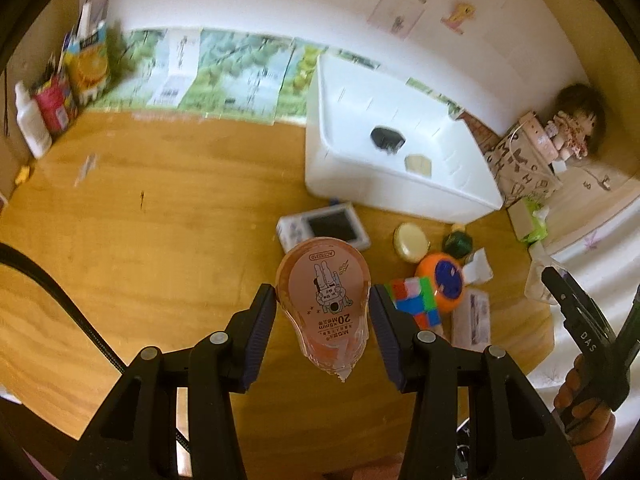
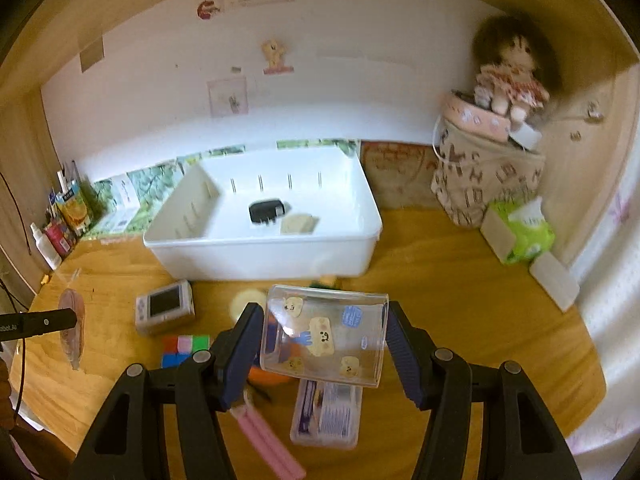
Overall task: Organize rigid objects
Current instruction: 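Carry the pink tape dispenser and clear box over the white bin with both tools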
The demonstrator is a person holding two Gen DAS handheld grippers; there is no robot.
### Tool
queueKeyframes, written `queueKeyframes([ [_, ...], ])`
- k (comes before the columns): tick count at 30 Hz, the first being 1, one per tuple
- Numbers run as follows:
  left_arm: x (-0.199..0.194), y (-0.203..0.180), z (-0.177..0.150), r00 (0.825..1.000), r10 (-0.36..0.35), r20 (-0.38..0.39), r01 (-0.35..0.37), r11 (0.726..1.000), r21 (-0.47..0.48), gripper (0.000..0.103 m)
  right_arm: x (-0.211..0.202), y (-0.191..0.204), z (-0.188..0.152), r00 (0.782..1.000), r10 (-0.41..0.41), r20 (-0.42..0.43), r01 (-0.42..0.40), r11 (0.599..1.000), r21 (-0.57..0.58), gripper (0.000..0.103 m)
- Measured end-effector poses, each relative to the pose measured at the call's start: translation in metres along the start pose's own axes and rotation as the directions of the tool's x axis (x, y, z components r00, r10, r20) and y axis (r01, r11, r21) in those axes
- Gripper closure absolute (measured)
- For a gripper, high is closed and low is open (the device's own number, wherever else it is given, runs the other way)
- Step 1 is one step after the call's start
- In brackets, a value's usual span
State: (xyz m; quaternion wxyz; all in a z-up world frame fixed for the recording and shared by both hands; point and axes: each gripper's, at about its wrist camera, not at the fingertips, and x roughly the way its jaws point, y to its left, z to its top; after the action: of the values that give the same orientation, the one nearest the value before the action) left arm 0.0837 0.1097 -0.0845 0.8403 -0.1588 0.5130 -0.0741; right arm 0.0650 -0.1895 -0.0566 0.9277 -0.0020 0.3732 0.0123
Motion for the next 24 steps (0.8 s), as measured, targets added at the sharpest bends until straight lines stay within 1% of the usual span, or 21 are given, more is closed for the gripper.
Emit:
queueKeyframes([
  [6,-0.003,-0.018,0.028,0.999,-0.01,0.046,0.008,0.999,0.035,0.051,0.009,0.001,0.031,0.999,0.021,0.049,-0.02,1.0,-0.015,0.041],
  [14,0.001,-0.044,0.065,0.996,-0.029,0.088,0.022,0.997,0.079,0.051,0.027,-0.002,0.071,0.994,0.04,0.1,-0.038,0.999,-0.026,0.041],
  [24,0.027,-0.072,0.108,0.991,-0.053,0.127,0.041,0.994,0.097,0.051,0.068,-0.006,0.11,0.988,0.086,0.127,-0.081,0.996,-0.038,0.041],
])
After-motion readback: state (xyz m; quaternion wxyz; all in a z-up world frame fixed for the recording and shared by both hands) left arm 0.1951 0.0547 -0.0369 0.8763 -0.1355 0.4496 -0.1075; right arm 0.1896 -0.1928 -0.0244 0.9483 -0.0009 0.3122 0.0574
